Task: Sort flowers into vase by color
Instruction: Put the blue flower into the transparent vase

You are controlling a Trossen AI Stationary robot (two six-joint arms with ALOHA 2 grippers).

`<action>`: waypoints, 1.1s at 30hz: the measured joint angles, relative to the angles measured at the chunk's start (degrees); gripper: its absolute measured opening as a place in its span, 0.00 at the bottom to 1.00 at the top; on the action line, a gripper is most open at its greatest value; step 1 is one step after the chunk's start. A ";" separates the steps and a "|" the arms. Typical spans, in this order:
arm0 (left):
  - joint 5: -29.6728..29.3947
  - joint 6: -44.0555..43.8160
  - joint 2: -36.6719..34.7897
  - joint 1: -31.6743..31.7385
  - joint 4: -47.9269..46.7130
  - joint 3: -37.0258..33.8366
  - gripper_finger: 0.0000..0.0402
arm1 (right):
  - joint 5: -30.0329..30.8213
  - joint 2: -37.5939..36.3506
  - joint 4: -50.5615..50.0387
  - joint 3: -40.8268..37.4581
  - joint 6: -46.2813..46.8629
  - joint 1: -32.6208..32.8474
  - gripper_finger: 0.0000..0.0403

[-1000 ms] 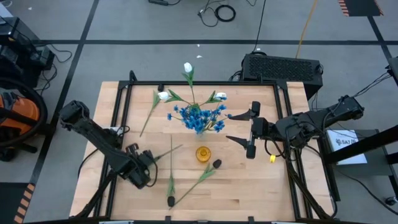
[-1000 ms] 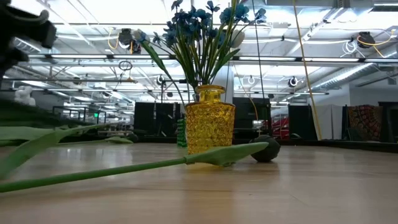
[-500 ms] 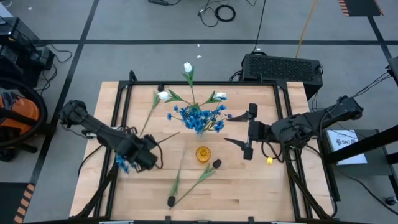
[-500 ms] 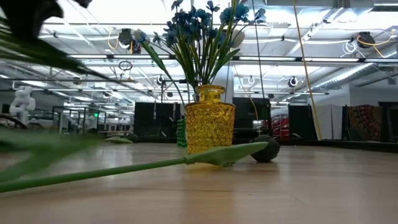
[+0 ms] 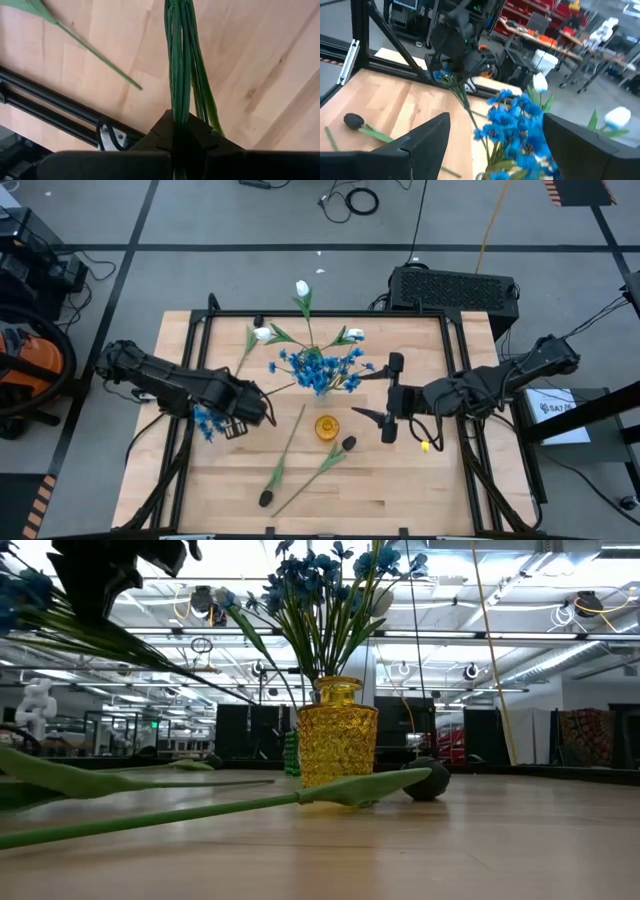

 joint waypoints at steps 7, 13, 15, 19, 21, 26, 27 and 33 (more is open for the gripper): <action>3.22 1.90 -0.02 2.04 -0.05 0.01 0.05 | -8.80 4.46 4.70 0.02 -2.27 -1.07 0.77; 8.54 1.66 -0.02 0.96 0.90 0.02 0.05 | -8.98 13.50 9.63 -0.02 -6.80 -3.43 0.77; 10.40 1.65 -0.02 0.07 2.04 0.02 0.05 | -9.04 16.76 12.00 -0.02 -7.35 -3.93 0.77; 13.77 0.09 -0.02 -1.55 3.85 0.04 0.05 | -8.97 22.32 17.11 -0.02 -8.67 -4.17 0.77; 15.59 -1.36 -0.02 -2.12 3.74 0.29 0.05 | -8.68 24.69 19.90 0.22 -9.80 -3.90 0.77; 13.11 -5.31 -0.04 -5.35 4.56 5.72 0.05 | 1.92 30.03 11.96 9.28 -13.98 -1.43 0.77; 12.28 -5.40 -0.04 -6.05 4.57 7.15 0.05 | 2.87 30.83 9.37 11.28 -13.65 -0.82 0.77; 7.92 -9.45 -0.08 -8.26 4.59 13.82 0.05 | 3.09 34.36 2.35 17.02 -8.45 2.20 0.77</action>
